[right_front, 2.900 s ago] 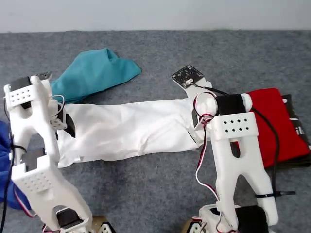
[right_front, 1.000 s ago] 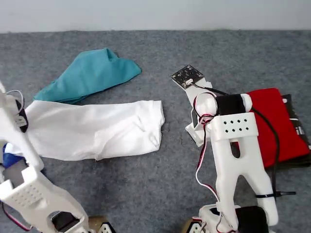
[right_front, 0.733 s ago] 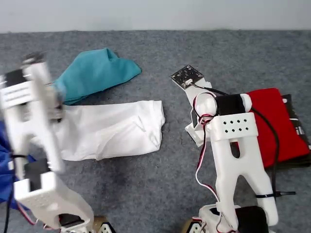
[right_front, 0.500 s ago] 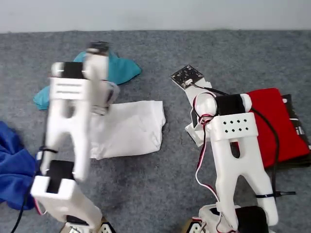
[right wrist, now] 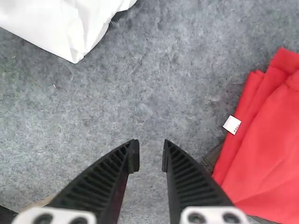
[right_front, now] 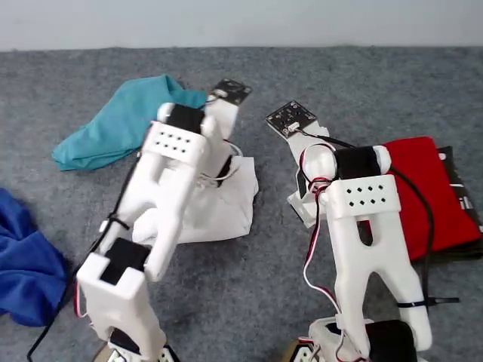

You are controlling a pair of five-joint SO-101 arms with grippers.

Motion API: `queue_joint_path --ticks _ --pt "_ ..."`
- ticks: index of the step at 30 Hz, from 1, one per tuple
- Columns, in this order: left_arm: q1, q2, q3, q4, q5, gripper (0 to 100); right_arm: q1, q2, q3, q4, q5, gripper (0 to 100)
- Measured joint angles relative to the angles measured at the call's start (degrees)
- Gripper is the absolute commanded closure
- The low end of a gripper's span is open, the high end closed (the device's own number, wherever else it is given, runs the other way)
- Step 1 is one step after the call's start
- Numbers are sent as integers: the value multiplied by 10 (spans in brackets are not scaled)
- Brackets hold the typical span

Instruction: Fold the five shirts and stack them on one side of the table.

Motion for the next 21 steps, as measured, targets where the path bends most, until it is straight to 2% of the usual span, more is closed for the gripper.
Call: queue_joint_path --ticks 7,15,21 --pt "34 54 -63 0 0 988 7 0 0 0 0 898" --pt "57 91 -86 0 17 987 149 0 0 0 0 898" --pt "62 95 -86 0 18 979 215 0 0 -2 0 897"
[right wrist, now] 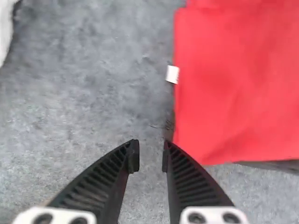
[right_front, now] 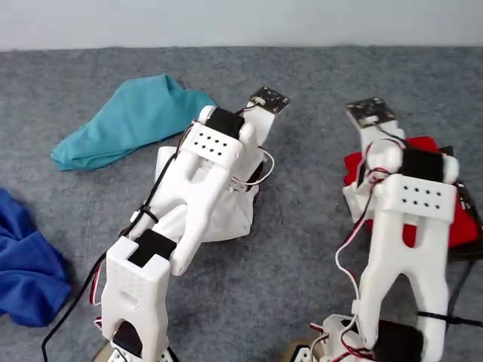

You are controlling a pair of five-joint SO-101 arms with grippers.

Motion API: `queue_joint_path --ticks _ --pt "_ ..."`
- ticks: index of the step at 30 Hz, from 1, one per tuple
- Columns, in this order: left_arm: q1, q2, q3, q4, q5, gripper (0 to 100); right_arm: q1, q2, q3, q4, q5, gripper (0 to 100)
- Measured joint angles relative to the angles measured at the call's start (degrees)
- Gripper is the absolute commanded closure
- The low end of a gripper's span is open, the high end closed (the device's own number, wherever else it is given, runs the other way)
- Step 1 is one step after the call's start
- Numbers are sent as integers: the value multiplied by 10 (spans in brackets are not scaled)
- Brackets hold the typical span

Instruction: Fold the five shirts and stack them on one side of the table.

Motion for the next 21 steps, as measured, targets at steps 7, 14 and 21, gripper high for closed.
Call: queue_joint_path --ticks 7,14,21 --pt "13 0 0 0 1 923 4 0 0 0 0 897" --pt "45 0 0 -4 1 908 6 0 0 0 0 897" --pt "40 1 -43 10 1 908 6 0 0 0 0 898"
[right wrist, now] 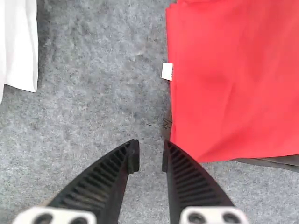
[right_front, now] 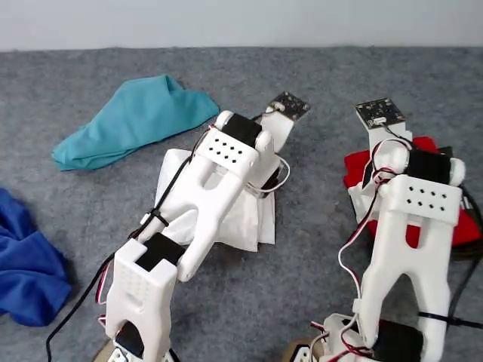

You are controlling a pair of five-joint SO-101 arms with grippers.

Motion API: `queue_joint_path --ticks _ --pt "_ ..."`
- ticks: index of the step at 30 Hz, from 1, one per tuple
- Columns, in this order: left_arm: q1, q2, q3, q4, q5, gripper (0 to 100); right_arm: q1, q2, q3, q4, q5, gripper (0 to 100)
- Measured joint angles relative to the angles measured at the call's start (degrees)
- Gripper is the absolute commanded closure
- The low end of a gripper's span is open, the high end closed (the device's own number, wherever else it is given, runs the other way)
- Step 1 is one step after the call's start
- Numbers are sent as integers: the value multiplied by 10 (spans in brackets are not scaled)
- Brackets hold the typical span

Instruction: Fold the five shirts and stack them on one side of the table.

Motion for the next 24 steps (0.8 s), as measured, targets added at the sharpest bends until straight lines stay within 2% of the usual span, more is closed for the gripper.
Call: queue_joint_path --ticks 3,6,10,14,17,24 --pt "-26 0 -71 37 0 908 0 0 0 0 0 895" --pt "-88 -1 -118 42 0 908 -4 0 0 0 0 895" --pt "-195 -1 -110 45 0 908 -15 0 0 0 0 896" --pt "-275 -1 -46 45 0 908 -39 0 0 0 0 897" --pt "-302 -1 9 44 0 908 -53 0 0 0 0 897" --pt "-326 -1 79 -31 3 908 -62 0 0 0 0 898"
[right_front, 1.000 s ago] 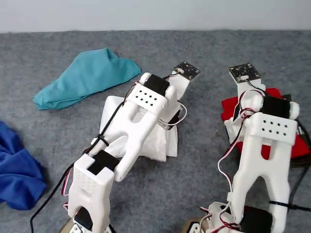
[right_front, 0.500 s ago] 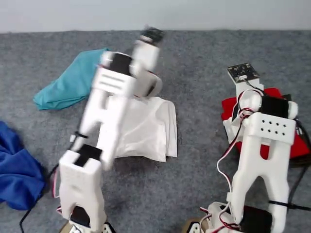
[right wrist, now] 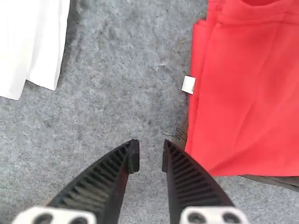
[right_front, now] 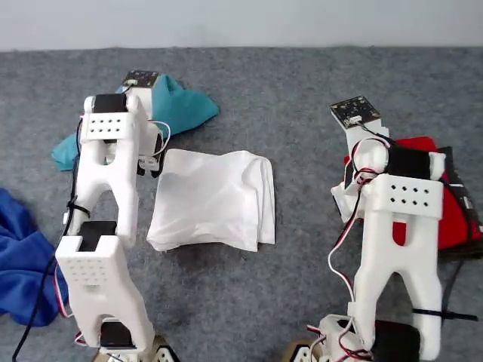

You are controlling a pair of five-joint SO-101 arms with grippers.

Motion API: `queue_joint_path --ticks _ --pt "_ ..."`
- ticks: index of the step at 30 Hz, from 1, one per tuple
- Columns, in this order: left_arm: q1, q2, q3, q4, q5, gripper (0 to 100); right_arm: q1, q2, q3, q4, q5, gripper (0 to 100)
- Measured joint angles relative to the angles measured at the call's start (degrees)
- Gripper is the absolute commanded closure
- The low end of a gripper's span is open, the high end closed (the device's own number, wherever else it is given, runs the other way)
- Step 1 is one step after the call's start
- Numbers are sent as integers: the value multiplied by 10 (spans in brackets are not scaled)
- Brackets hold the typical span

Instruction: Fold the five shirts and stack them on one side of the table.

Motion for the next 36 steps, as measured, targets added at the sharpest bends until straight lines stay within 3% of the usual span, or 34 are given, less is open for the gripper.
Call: queue_joint_path --ticks 7,19,29,36 --pt "2 0 11 -67 0 908 2 0 0 0 0 898" --pt "55 1 -58 -18 14 908 0 0 29 -19 0 897" --pt "63 47 1 -119 14 908 1 0 37 -27 0 898" --pt "33 87 3 -152 17 908 1 0 37 -27 0 898"
